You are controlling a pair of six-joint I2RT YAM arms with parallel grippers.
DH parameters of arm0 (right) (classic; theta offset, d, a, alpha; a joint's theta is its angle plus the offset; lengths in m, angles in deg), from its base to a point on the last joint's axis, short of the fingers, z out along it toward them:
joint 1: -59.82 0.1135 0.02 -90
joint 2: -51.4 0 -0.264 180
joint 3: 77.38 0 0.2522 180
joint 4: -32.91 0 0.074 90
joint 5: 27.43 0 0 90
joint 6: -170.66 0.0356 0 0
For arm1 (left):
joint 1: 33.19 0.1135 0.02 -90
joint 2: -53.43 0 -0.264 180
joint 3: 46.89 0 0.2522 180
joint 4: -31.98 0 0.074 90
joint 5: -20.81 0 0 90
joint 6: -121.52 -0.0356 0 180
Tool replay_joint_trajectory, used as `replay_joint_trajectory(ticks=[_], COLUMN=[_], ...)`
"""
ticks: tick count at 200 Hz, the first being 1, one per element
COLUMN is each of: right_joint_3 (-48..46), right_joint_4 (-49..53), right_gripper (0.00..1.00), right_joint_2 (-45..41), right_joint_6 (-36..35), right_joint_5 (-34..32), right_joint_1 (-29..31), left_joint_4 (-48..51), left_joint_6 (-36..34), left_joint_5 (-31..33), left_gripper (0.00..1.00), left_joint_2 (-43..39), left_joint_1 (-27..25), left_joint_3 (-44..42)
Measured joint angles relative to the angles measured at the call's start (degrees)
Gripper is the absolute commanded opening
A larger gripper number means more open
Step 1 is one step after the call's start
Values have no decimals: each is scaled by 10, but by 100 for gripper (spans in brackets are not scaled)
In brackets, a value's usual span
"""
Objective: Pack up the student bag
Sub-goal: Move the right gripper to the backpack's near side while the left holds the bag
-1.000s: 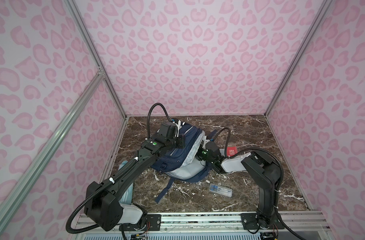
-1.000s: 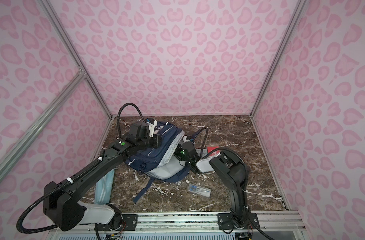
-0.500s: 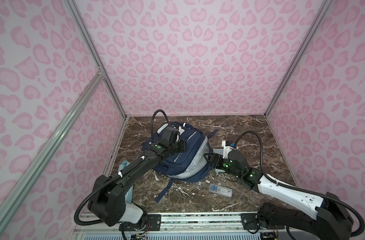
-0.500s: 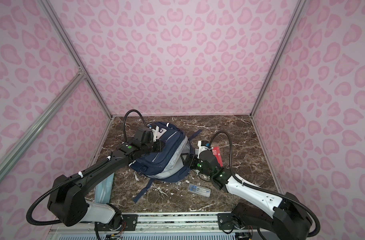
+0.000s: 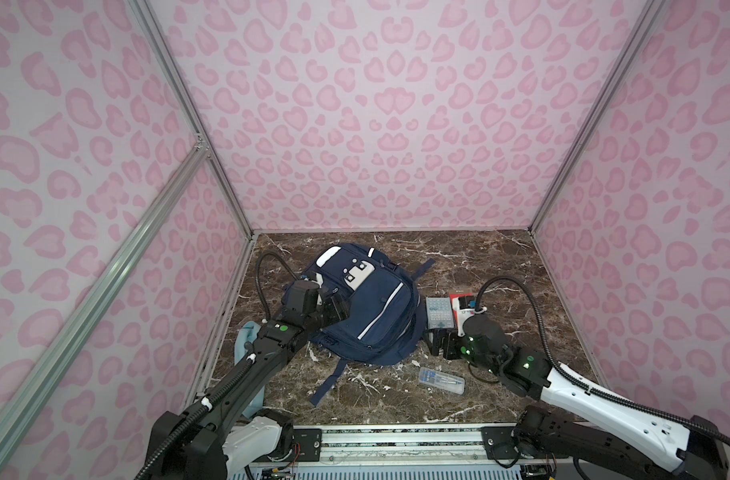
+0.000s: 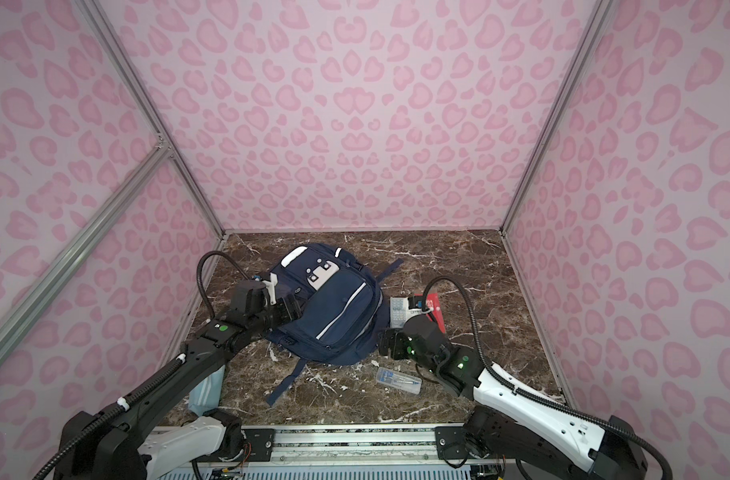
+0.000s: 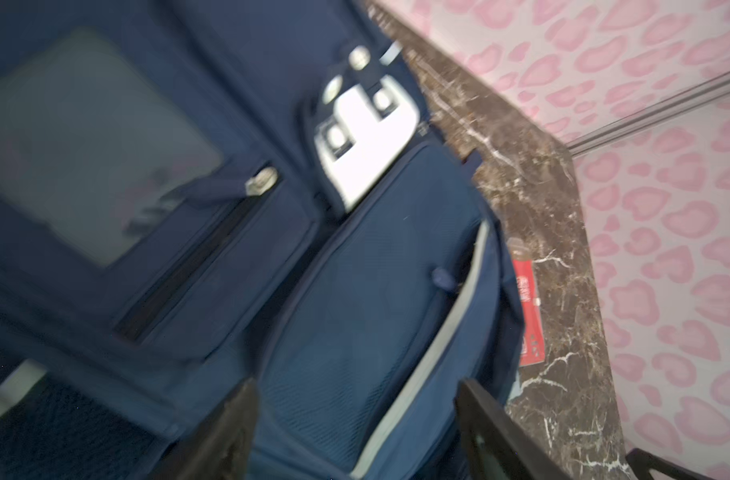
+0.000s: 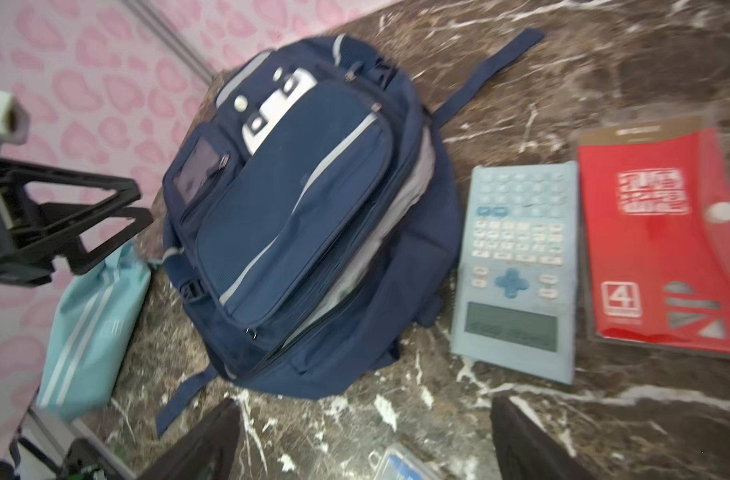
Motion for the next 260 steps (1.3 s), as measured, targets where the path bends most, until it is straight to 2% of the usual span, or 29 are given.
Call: replay_joint_trajectory(ticks=[13,28,64,95,105,130,142,158,191,205,232,260], right_joint_3=[10,32,116,141,142,134,126,120,155,175,210,226], right_joint_4=[-9,-23,-52,-58,-63,-94,-120,-147,-172,-185,-209,-255], right_gripper=[94,93,91,90,89,89,88,86,82,75,68,69], right_joint_2=[44,104,253,301,307,330,344,361,396,414,458,493], right_joint_6=[5,13,14,2,1,1,1,-3,-34,-50,-80,-111], right_joint_5=[-20,-41,-33,-7,-2,18,41,60,47,25,-13,-17], right_joint_1=[52,100,145,167,175,197,203,212,217,215,209,210], left_joint_4=[-8,-4,2,-24,-37,-90,-98,-97,-85,-81,-71,-64], left_joint_6=[25,40,37,37,38,46,49,48,58,62,67,71], left_joint_5=[-15,-21,10,27,29,19,23,35,26,14,-12,-33], left_gripper=[75,75,75,71,64,30,18,7,5,3,3,3], left_joint_2=[-21,-44,-52,9,31,66,76,81,64,52,25,2], left_joint_1=[51,85,99,100,100,93,80,62,45,44,44,43], left_joint_3=[-56,-94,-109,-123,-129,-139,-133,-117,-109,-108,-107,-103])
